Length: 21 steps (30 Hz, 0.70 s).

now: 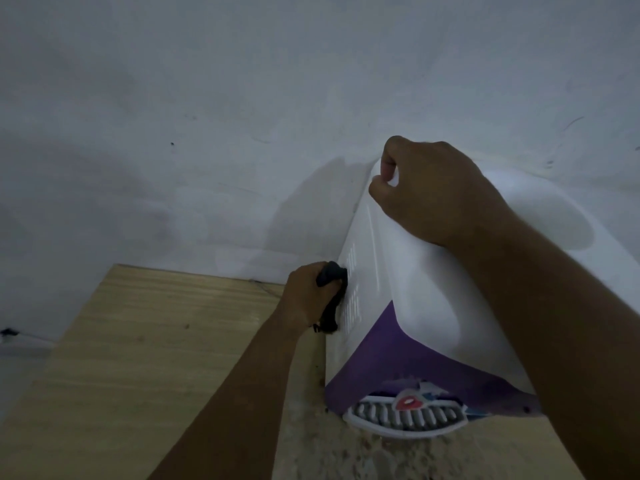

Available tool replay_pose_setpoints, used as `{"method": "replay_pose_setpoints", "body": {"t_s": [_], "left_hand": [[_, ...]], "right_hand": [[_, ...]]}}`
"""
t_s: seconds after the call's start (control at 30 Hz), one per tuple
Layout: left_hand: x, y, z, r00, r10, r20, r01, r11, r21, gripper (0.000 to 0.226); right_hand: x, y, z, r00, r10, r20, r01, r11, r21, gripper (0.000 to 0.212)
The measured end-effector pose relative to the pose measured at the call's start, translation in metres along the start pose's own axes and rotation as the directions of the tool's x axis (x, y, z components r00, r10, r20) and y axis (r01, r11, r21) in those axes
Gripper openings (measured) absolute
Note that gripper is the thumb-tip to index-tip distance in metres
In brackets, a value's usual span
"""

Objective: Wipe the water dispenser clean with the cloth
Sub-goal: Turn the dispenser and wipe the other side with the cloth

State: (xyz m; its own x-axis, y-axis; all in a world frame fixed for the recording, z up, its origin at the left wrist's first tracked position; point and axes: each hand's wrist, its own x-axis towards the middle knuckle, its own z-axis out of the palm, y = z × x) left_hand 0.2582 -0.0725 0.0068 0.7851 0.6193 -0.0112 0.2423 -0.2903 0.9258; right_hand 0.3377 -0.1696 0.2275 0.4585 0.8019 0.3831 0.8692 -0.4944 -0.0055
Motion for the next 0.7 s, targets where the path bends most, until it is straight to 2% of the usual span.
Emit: {"method": "replay_pose_setpoints", "body": {"t_s": [0.2,0.3,0.37,0.5,0.6,0.7], "left_hand": [[0.016,0.0,0.017,0.984,-0.001,-0.178,-0.015,0.996,-0.088,0.02],[0.002,0.008,0.024,0.966,-0.002,-0.257,-0.049,0.98,-0.193,0.023],[-0.008,0.011,0.025,0.963,-0.02,-0.268,-0.06,0.956,-0.288,0.022],[-0.027,0.021,0.022,0.96,0.014,-0.28,-0.12,0.922,-0.367,0.003],[-0.043,0.02,0.022,0.951,0.081,-0.297,-0.204,0.889,-0.409,0.002],[-0.051,0.015,0.015,0.955,0.164,-0.248,-0.255,0.881,-0.398,0.014]], "right_hand": [[0.0,0.001,0.0,1.0,0.005,0.004,-0.005,1.0,0.009,0.022],[0.0,-0.001,-0.001,1.0,0.015,0.006,-0.015,1.0,0.012,0.022],[-0.001,-0.001,-0.001,1.0,0.02,0.012,-0.021,1.0,0.008,0.022],[-0.001,-0.001,-0.003,1.0,0.015,0.014,-0.015,1.0,0.011,0.022],[-0.002,-0.002,-0.004,1.0,-0.007,0.013,0.006,1.0,0.008,0.022],[-0.002,-0.002,-0.003,1.0,-0.009,0.008,0.009,1.0,0.001,0.022]]}}
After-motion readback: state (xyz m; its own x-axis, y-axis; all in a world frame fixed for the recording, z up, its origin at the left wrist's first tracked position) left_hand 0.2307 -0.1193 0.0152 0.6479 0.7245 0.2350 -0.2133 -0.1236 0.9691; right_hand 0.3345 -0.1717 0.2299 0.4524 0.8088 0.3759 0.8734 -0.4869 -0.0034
